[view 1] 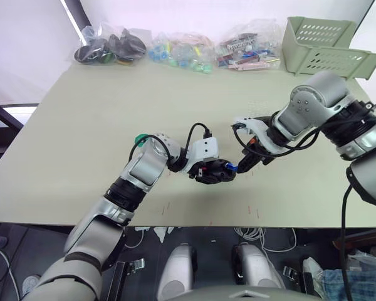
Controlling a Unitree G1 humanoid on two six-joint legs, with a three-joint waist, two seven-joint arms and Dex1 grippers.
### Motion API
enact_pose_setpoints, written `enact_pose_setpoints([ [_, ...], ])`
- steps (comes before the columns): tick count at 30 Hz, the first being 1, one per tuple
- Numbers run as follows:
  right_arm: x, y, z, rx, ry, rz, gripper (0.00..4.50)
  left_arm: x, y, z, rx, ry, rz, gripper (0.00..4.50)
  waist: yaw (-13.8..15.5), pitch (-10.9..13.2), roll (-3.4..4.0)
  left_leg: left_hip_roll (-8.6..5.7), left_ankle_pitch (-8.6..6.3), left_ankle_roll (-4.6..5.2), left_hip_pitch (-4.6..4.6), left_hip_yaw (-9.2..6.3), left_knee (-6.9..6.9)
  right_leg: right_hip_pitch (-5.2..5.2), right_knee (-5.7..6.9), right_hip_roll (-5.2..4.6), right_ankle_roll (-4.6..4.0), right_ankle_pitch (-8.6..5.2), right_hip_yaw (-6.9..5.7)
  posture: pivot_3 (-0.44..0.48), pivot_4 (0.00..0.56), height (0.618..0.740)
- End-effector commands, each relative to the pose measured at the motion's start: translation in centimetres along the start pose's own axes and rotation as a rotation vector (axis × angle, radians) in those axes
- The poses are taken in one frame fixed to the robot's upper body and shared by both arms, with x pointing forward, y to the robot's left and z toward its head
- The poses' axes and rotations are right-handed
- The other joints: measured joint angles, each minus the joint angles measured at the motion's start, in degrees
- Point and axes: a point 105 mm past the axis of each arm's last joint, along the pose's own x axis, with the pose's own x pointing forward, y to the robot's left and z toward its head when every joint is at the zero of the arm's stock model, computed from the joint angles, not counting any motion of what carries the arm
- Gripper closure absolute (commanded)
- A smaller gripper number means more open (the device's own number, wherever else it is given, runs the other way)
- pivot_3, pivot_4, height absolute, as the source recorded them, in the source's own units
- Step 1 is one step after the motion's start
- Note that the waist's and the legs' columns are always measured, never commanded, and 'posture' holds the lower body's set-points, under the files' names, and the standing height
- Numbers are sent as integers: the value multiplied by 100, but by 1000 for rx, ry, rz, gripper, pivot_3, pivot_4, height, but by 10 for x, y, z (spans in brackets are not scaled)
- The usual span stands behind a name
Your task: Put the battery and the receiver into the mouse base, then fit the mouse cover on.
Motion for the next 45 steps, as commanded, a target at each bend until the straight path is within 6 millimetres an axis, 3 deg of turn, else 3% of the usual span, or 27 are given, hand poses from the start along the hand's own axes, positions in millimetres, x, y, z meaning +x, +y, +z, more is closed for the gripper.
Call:
enact_pose_setpoints([
  [1,-2,8,5,-15,-13,1,4402,9,-8,-14,-28,49,-25,1583,-2,0,0,0,0,0,0,0,0,0,0,0,0,0,0,0,150,740],
  [18,16,-2,4,65,-26,-57,4402,13,-11,-11,-34,38,-28,1583,8,0,0,0,-2,3,-1,0,0,1,-3,0,2,-1,0,0,150,740],
  [39,23,-9,3,91,-32,-93,4402,17,-12,-8,-41,24,-25,1583,14,0,0,-1,-3,5,-2,-1,0,4,-12,-2,13,-8,0,0,150,740],
  [41,23,-9,3,87,-34,-97,3391,18,-12,-8,-43,23,-25,1583,13,0,0,-1,-3,6,-2,-1,0,4,-12,-2,13,-8,0,0,150,740],
  [42,22,-10,4,85,-36,-101,3144,18,-12,-8,-44,23,-25,1583,15,0,0,-1,-3,6,-2,-1,0,4,-13,-2,13,-8,0,0,150,740],
  [43,22,-10,4,84,-37,-104,2437,18,-12,-8,-45,23,-25,1583,12,0,0,-1,-3,6,-3,-1,-1,4,-15,-2,13,-8,0,0,150,740],
  [45,18,-13,4,90,-46,-113,1679,18,-12,-8,-46,22,-24,1583,12,0,0,-1,-4,7,-3,0,-1,4,-15,-3,13,-7,1,0,150,740],
])
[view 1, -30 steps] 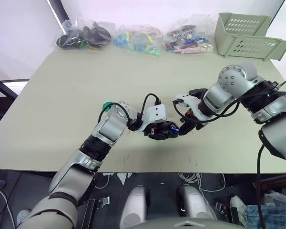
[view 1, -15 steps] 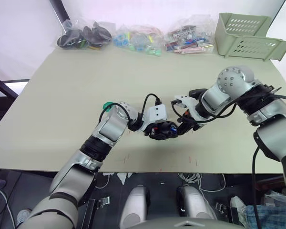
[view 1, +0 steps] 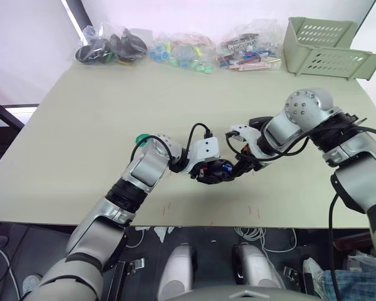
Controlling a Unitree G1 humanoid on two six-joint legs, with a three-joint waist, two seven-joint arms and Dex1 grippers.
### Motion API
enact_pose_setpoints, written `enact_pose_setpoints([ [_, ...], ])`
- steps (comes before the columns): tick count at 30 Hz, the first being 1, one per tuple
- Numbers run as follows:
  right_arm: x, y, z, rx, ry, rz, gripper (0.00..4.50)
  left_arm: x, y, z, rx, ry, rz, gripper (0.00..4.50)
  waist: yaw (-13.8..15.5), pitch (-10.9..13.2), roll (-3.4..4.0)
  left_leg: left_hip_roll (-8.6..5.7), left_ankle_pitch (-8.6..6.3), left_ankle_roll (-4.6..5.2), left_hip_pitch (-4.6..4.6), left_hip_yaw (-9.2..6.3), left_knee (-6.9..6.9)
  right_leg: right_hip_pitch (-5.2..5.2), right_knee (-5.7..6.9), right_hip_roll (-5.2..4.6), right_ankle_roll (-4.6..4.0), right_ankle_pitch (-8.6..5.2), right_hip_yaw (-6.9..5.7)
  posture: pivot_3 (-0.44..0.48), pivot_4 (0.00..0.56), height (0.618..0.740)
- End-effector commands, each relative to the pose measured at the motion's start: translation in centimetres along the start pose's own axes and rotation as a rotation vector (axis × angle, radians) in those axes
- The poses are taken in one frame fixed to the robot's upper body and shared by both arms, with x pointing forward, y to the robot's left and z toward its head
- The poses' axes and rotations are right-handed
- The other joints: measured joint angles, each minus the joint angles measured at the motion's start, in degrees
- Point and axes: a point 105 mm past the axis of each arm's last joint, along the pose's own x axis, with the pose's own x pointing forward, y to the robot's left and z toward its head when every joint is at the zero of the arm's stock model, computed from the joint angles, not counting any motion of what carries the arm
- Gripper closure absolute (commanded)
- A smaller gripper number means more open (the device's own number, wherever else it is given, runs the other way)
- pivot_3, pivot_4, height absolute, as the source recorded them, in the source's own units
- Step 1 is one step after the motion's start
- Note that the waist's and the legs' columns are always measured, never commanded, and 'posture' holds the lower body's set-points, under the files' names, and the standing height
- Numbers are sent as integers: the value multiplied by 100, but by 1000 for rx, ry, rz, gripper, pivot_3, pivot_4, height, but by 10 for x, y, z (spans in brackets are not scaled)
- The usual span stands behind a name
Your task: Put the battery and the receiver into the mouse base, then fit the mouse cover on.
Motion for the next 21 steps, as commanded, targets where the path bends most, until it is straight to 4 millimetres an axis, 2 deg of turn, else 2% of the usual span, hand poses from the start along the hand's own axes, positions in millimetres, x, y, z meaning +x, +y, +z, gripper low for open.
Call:
enact_pose_setpoints([
  [1,-9,-3,3,2,-29,-5,1313,13,-9,-12,-34,33,-27,1583,5,0,0,0,0,0,0,0,0,0,0,0,0,0,0,0,150,740],
  [4,-18,-6,1,-9,-49,-10,43,14,-9,-12,-36,32,-26,1583,9,0,0,-1,-1,1,-1,-1,0,0,-1,-1,1,-1,-1,0,150,740],
  [11,-25,-8,-11,-35,-65,19,43,15,-9,-12,-39,29,-26,1583,12,0,0,-2,-3,5,-4,-3,0,0,-6,-3,3,-3,-2,0,150,740],
  [14,-27,-6,-24,-122,-107,5,43,15,-8,-11,-38,27,-24,1583,38,0,0,-2,-3,5,-8,-5,0,0,-9,-4,3,-3,-4,0,150,740],
  [17,-25,-14,-38,-111,-220,-1,43,16,-8,-11,-40,27,-20,1583,43,-1,-2,-2,-6,10,-13,-10,1,4,-19,-5,8,-5,-8,0,150,740],
  [21,-29,-26,-55,-134,-370,-139,43,15,-9,-11,-44,25,-20,1583,39,-1,-2,-3,-7,11,-7,-10,0,11,-24,-5,15,-10,-4,0,150,740],
])
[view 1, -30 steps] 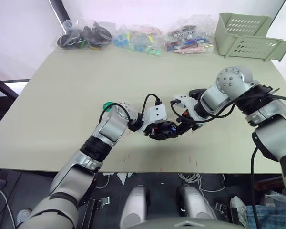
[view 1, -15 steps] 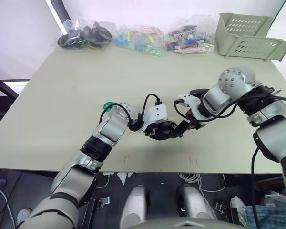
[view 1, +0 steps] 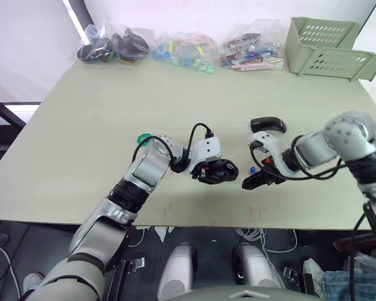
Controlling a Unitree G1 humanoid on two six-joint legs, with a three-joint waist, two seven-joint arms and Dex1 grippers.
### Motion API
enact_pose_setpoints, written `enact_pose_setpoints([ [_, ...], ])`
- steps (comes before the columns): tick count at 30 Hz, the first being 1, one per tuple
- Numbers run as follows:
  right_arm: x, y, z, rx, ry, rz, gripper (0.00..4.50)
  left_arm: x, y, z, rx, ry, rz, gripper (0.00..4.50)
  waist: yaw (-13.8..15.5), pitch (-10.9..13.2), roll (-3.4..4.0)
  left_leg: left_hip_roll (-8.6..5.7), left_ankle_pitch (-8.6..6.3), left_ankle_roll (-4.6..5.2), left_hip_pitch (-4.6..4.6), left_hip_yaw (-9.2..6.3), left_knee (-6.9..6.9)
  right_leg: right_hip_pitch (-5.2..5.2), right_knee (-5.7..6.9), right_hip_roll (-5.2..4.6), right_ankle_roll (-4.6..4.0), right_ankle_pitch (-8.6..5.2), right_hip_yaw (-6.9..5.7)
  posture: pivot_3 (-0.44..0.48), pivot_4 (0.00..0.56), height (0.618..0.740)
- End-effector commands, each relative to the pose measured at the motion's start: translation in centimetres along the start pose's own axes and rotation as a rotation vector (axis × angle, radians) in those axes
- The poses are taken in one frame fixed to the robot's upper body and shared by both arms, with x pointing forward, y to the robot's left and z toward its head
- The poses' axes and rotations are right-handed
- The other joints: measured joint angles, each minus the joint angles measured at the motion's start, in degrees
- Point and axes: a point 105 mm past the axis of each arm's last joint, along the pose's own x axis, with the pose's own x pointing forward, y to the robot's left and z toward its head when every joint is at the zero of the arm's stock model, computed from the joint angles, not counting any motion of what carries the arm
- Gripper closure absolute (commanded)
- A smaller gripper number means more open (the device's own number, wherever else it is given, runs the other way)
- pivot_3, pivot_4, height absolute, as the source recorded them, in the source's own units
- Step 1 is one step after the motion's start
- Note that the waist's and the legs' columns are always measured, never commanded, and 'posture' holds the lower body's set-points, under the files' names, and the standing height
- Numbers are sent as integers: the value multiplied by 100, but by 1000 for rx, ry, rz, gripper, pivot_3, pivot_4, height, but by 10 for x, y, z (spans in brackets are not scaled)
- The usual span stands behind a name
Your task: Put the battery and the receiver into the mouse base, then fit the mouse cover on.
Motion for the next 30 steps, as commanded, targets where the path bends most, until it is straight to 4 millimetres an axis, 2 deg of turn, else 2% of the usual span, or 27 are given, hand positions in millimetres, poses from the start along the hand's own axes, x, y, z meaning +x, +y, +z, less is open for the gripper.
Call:
enact_pose_setpoints([
  [1,-17,-7,2,-37,-130,-117,43,12,-9,-13,-35,39,-27,1583,-23,0,1,0,0,0,4,2,1,1,2,0,2,-1,2,0,150,740],
  [3,-23,-7,3,-66,-231,-184,43,12,-10,-13,-36,38,-26,1583,-9,-1,0,1,0,0,6,2,3,5,1,0,-12,-11,3,0,150,740],
  [7,-33,-1,-12,-183,-364,-332,43,12,-8,-13,-41,36,-21,1583,1,-1,2,-2,-2,2,3,-2,-3,9,-13,-1,5,-22,4,0,150,740],
  [10,-25,6,-33,-70,-439,-351,43,12,-8,-14,-42,37,-24,1583,5,-9,-12,-3,-2,3,10,-3,-6,20,-20,-1,6,-22,5,0,150,740],
  [11,-25,8,-35,-34,-480,-371,43,13,-9,-14,-42,37,-26,1583,10,-11,-15,-1,-2,3,14,-12,-8,27,-25,1,5,-23,-1,0,150,740],
  [13,-26,12,-35,-113,-507,-471,43,14,-9,-14,-41,37,-29,1583,-27,-9,6,1,-2,2,13,-12,-9,28,-28,2,5,-23,-1,0,150,740],
  [16,-17,20,-37,6,-580,-463,43,15,-10,-15,-37,39,-33,1583,-42,-23,-17,2,-2,3,20,-1,-8,29,-31,-3,9,-20,17,0,150,740],
  [18,-17,23,-34,0,-621,-499,43,14,-11,-14,-38,39,-36,1583,-22,-26,-15,5,-2,3,19,-6,-8,31,-35,-1,9,-20,11,0,150,740],
  [27,7,24,-31,94,-653,-546,43,12,-11,-16,-33,46,-39,1583,-29,-26,-16,4,-3,4,13,-5,-14,32,-54,-4,8,-20,14,0,150,740],
  [29,11,25,-32,106,-659,-546,568,12,-12,-16,-36,48,-39,1583,-29,-26,-16,4,-3,4,13,-4,-15,32,-54,-4,8,-20,14,0,150,740],
  [30,12,25,-32,109,-663,-546,1048,11,-12,-17,-36,49,-39,1583,-29,-26,-16,4,-3,5,13,-4,-17,32,-55,-4,8,-20,14,0,150,740],
])
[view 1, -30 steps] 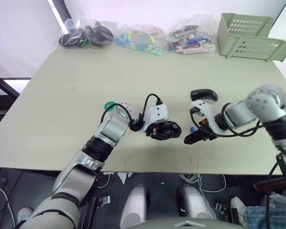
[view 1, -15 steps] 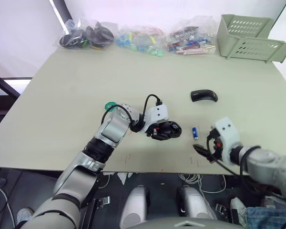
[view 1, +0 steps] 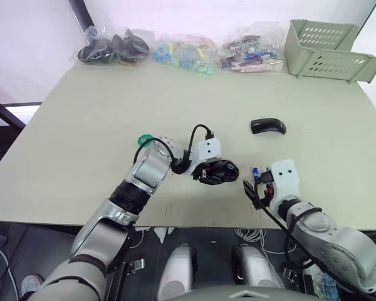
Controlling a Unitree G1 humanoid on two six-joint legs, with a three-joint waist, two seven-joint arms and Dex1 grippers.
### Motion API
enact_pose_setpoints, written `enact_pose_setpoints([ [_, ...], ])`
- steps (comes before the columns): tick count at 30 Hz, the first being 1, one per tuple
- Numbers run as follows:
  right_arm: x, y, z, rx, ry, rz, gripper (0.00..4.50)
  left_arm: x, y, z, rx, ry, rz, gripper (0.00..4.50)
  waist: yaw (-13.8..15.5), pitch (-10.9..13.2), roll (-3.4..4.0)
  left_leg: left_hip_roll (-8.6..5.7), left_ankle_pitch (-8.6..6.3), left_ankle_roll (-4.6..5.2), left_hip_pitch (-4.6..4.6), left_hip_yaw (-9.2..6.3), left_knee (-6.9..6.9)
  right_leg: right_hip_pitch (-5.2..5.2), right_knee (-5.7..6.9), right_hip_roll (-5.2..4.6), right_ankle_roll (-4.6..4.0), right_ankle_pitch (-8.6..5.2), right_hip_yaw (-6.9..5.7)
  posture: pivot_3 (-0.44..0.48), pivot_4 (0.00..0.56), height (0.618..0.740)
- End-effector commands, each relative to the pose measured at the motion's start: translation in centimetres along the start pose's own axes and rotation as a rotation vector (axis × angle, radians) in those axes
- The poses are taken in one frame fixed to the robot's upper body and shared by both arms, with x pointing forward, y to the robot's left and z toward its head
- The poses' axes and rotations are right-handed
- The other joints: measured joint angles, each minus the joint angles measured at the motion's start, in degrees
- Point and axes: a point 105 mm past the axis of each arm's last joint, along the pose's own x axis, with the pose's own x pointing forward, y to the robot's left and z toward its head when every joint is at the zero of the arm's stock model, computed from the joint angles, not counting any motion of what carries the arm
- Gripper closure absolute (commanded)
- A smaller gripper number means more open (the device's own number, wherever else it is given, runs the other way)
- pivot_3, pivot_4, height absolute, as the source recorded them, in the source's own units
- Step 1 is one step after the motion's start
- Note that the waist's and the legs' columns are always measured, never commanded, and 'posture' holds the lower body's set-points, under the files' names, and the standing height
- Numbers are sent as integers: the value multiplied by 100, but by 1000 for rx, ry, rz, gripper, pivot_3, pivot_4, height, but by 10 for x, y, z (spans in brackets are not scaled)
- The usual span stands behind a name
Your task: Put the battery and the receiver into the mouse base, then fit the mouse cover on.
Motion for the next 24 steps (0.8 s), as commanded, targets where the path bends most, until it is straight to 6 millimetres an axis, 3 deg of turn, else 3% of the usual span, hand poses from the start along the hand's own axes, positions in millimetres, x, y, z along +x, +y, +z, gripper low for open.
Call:
enact_pose_setpoints([
  [1,-1,3,4,5,-45,-10,1164,10,-11,-14,-28,48,-41,1583,0,0,0,0,0,0,0,0,0,0,0,0,0,0,0,0,150,740],
  [2,0,4,3,1,-47,-9,1503,10,-11,-15,-29,50,-41,1583,0,0,0,-1,0,0,1,0,-4,-1,0,1,0,0,0,0,150,740],
  [17,6,7,-17,46,-60,-84,1503,9,-13,-17,-36,57,-42,1583,-13,0,0,-1,0,0,5,0,-12,-2,-1,5,-1,-1,0,0,150,740],
  [24,6,7,-17,45,-78,-109,1503,8,-13,-17,-36,60,-41,1583,-14,-2,-2,0,0,0,6,1,-15,-2,-3,4,-1,-1,0,0,150,740],
])
